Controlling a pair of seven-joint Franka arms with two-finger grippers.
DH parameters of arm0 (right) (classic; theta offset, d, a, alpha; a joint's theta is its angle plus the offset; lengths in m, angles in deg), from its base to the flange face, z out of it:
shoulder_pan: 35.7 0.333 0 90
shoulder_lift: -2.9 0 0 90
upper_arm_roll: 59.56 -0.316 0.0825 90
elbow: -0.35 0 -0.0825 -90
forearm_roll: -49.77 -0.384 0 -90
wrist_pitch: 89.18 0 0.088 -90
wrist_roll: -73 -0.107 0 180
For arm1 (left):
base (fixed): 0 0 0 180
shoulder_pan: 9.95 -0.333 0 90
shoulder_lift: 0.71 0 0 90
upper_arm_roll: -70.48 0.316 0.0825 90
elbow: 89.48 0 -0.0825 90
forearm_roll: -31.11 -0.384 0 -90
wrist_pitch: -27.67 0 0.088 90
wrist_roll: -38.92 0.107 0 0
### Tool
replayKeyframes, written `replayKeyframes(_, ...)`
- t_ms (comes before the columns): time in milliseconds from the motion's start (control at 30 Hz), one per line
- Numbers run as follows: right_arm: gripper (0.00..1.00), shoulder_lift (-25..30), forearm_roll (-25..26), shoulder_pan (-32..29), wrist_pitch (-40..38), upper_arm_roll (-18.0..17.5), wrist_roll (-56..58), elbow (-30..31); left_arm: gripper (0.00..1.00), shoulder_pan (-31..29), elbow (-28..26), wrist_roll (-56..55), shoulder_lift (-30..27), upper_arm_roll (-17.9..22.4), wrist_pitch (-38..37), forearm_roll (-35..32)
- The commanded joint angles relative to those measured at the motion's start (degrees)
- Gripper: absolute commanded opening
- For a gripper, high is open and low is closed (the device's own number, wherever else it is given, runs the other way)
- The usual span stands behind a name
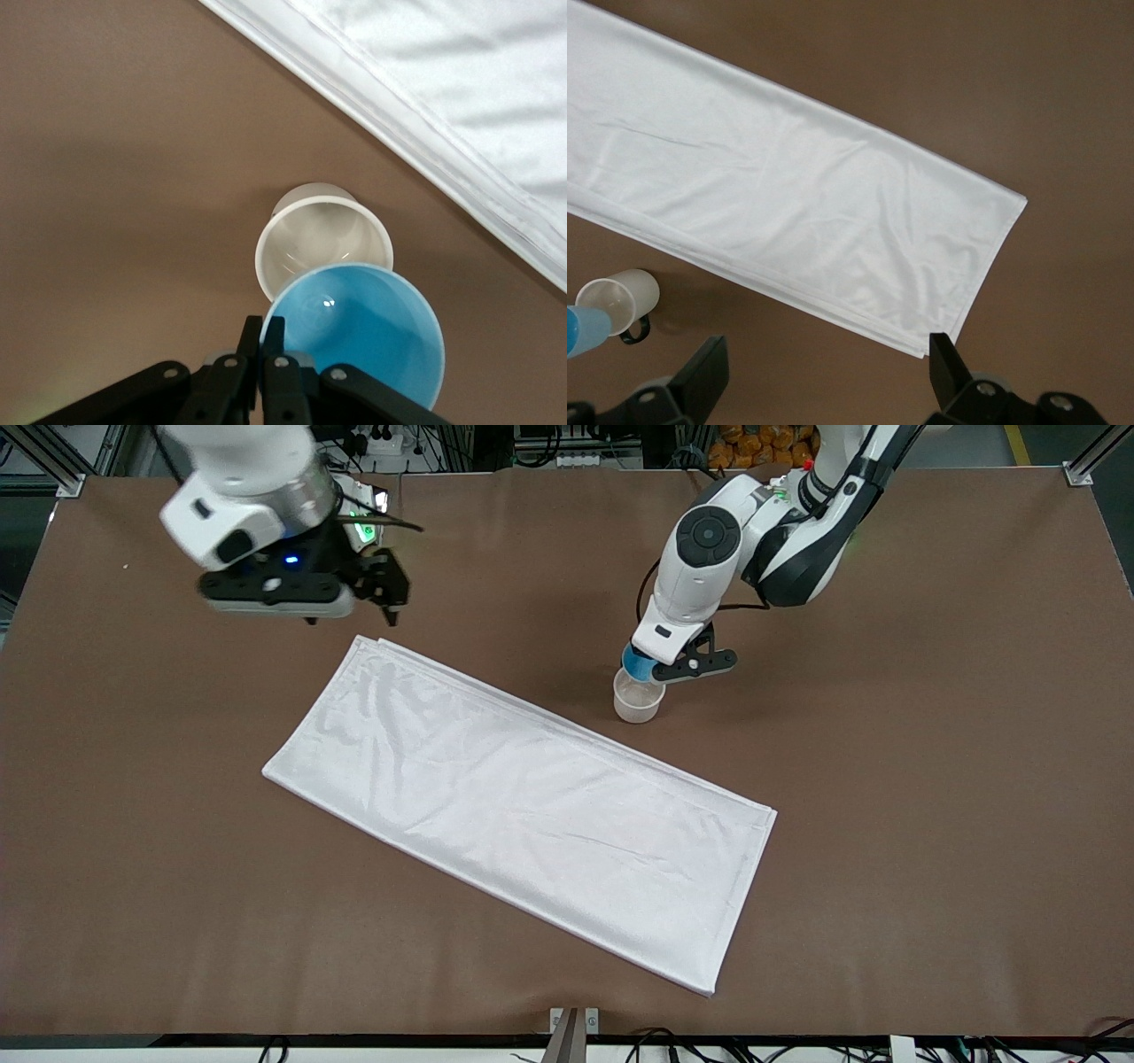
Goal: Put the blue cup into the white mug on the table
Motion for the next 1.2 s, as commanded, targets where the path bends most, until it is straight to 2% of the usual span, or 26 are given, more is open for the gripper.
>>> replayKeyframes(0,1.0,2.6,-1.9,-7.1,-1.0,-0.8,6.5,2.2,0.0,0.0,0.0,-2.4,1.3,-0.3,1.6,-2.8)
replayKeyframes(167,1.0,3.2,-1.9,-13.3,-1.1,-0.8,16.2,2.7,0.0,0.0,0.2,-4.4,3.8,-0.3,2.4,-6.2)
replayKeyframes(367,1.0,4.1,-1.9,-17.5,-0.7,-0.8,18.6,4.7,0.0,0.1,1.4,-5.8,6.8,-0.3,3.5,-9.5)
replayKeyframes(400,1.0,4.3,-1.9,-18.0,-0.6,-0.8,18.7,4.9,0.13,0.1,1.9,-5.8,7.1,-0.3,3.5,-9.8)
replayKeyframes(467,1.0,4.4,-1.9,-18.2,-0.4,-0.7,19.1,5.3,0.83,0.1,2.7,-5.1,7.5,-0.3,3.5,-10.3)
replayKeyframes(500,1.0,4.4,-1.9,-18.4,-0.2,-0.7,19.5,5.4,1.0,0.1,2.9,-5.0,7.5,-0.3,3.4,-11.0)
replayKeyframes(700,1.0,5.8,-1.9,-21.0,1.8,-0.7,25.5,8.1,1.0,-2.0,7.3,-4.4,6.3,0.4,1.9,-12.2)
replayKeyframes(867,1.0,8.5,-1.9,-22.9,5.7,-0.7,29.7,13.1,1.0,-7.7,14.7,-1.4,7.0,2.1,1.9,-13.1)
replayKeyframes(967,1.0,9.0,-1.9,-23.1,6.3,-0.7,30.0,14.0,1.0,-10.1,17.6,1.4,7.2,2.2,1.9,-13.0)
replayKeyframes(1167,1.0,8.8,-1.9,-24.0,6.4,-0.7,30.3,13.8,1.0,-11.6,18.7,2.8,7.1,2.2,1.9,-13.0)
